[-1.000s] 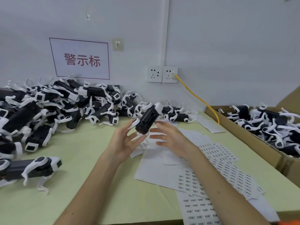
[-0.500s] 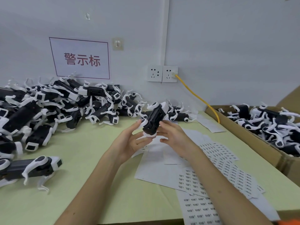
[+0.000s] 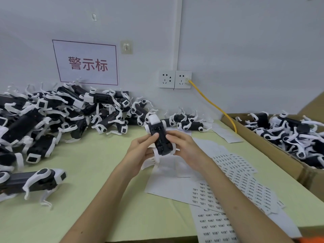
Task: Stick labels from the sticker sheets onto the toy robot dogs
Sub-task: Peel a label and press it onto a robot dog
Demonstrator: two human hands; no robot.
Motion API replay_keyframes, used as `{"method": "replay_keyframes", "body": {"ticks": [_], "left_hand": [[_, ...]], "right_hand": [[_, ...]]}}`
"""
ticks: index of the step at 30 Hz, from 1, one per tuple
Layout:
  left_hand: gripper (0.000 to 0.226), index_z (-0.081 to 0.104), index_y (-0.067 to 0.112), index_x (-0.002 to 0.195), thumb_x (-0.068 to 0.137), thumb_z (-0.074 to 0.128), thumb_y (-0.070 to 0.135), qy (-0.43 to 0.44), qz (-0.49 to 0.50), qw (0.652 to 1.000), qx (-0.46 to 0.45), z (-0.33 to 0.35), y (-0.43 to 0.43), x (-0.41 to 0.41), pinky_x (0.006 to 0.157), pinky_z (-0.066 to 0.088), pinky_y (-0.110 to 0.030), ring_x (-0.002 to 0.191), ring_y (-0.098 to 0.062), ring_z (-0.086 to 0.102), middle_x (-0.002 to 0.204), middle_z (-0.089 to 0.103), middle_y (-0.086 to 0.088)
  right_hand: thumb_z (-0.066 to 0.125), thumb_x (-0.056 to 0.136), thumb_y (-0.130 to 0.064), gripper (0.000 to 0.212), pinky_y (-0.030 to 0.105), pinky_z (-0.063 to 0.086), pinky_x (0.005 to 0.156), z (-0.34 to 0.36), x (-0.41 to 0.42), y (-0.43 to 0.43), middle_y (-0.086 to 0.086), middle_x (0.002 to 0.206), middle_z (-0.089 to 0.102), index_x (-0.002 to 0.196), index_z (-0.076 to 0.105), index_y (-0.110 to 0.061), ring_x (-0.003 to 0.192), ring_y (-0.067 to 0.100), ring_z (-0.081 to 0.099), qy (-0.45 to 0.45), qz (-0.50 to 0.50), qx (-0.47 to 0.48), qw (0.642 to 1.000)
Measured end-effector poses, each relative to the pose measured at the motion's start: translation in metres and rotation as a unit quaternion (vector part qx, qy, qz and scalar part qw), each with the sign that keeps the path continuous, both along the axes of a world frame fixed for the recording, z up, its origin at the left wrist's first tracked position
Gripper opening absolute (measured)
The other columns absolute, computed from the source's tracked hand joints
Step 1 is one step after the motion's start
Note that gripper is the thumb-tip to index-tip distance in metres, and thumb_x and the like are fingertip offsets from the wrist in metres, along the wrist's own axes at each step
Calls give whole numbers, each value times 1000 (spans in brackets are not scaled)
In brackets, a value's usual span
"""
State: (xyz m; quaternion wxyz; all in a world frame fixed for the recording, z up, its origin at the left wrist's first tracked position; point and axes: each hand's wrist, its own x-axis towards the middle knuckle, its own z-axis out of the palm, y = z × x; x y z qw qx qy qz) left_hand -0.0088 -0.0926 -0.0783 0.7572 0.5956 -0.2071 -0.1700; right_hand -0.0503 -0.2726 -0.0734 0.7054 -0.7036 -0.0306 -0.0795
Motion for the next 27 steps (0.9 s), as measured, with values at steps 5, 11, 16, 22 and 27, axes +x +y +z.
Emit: {"method": "replay_keyframes", "body": {"ticks": [5,11,16,22,27], "left_hand": [[25,75,12,116,102,62,28,-13,48,999,-7,2,-1,-3,73,62,-38,88,-37,78,106,78,-17],[48,77,8,115,98,60,49,37,56,997,-36,-1,-3,-5,74,63,-34,99,-34,76,109,77,-18],[53,78,15,117,90,59,56,95,-12,993,-63,-1,-2,-2,76,63,-36,102,-30,76,119,75,-15],[46,63,8,139,101,53,33,114,-64,986,-100,-2,-6,0,100,55,-32,123,-28,66,135,68,-14],[50,65,5,132,86,68,27,193,-68,972,-112,-2,-7,-3,81,61,-28,99,-20,76,123,74,-13]], "right_hand": [[68,96,-19,30,32,37,74,2,-1,-1,3,102,71,125,70,-23,95,17,62,-4,16,-22,1000],[77,88,-12,17,26,41,65,-2,2,1,-8,88,73,101,73,-22,74,8,59,-23,-4,-73,997],[78,89,-15,13,22,43,61,-3,2,3,-3,83,69,101,72,-18,73,13,57,-46,-18,-69,996],[70,81,-28,16,36,50,66,5,2,-1,1,83,72,94,77,-21,76,16,65,-56,-84,-8,995],[68,96,-16,20,57,53,89,2,1,1,17,111,71,114,77,-22,102,34,68,-97,-88,-47,990]]}}
